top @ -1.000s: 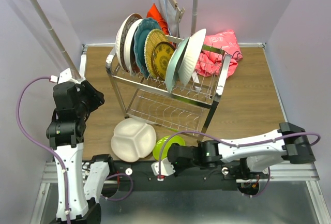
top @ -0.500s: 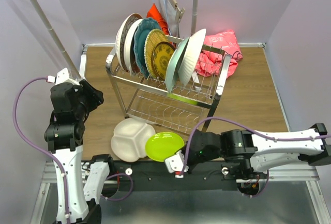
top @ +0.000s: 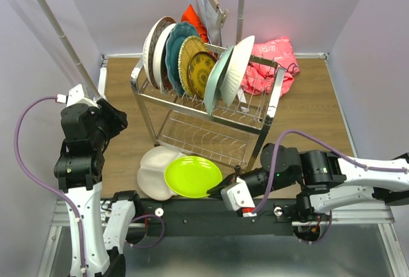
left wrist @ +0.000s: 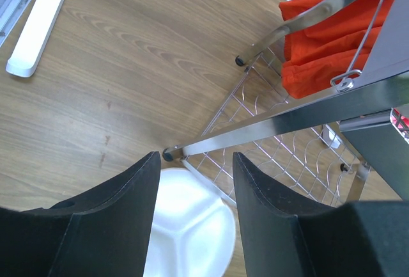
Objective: Load the plates into the dish rack
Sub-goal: Insert the plate into the dish rack
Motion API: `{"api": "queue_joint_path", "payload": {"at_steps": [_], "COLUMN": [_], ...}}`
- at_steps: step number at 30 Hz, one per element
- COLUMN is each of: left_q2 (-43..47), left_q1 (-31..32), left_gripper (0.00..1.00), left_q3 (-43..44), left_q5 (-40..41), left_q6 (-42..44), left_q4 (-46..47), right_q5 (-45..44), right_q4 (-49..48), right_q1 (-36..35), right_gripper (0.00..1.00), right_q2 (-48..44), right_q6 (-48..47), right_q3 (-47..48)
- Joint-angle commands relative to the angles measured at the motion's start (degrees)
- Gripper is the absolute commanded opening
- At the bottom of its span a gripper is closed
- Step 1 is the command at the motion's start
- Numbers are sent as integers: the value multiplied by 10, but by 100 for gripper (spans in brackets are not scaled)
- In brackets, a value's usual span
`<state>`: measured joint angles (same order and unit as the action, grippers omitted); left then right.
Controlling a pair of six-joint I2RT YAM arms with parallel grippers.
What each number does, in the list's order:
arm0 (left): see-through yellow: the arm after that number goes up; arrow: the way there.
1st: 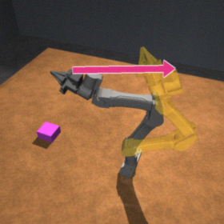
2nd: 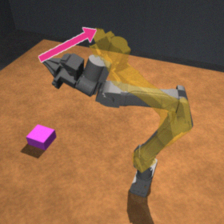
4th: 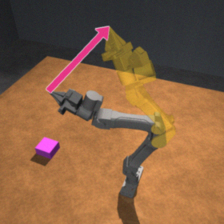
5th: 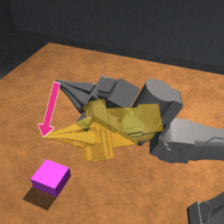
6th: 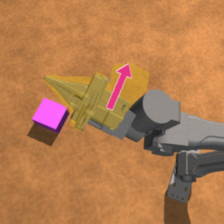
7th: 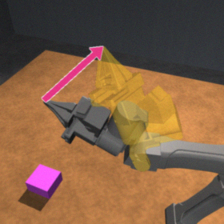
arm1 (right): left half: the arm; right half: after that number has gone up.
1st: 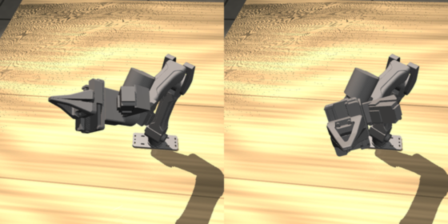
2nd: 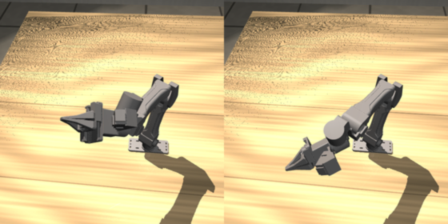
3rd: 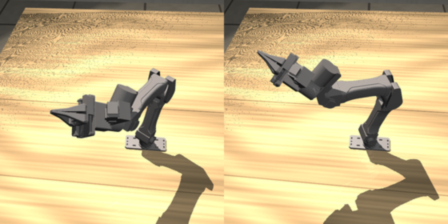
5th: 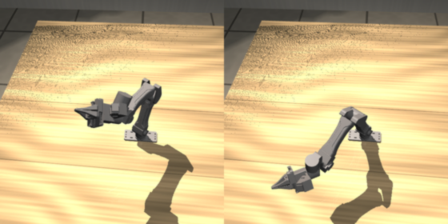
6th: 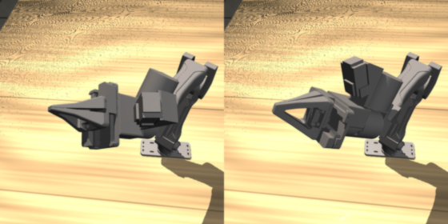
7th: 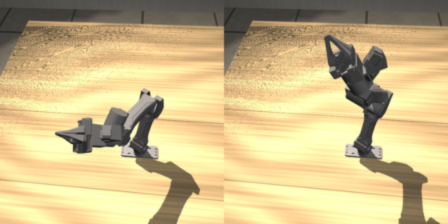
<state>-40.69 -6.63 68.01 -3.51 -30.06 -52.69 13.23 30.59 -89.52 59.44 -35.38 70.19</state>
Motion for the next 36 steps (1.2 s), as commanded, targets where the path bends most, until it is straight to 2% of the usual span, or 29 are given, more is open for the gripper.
{"api": "queue_joint_path", "payload": {"at_steps": [1,11,19,29,36], "left_q2": [12,30,18,10,7], "left_q1": [1,1,1,0,1], "left_gripper": [58,58,58,58,58], "left_q3": [-8,-24,-9,-11,-19], "left_q5": [-9,-15,-19,-21,-21], "left_q6": [0,-11,-10,-16,-22], "left_q4": [14,24,31,38,46], "right_q5": [-8,-6,-32,-53,-64], "right_q4": [-36,-38,-25,-22,-25], "right_q1": [0,0,0,16,43], "right_gripper": [0,1,1,1,1], "right_q2": [14,64,60,74,62], "right_q6": [4,0,-68,-84,-114], "right_q3": [65,200,239,323,329]}}
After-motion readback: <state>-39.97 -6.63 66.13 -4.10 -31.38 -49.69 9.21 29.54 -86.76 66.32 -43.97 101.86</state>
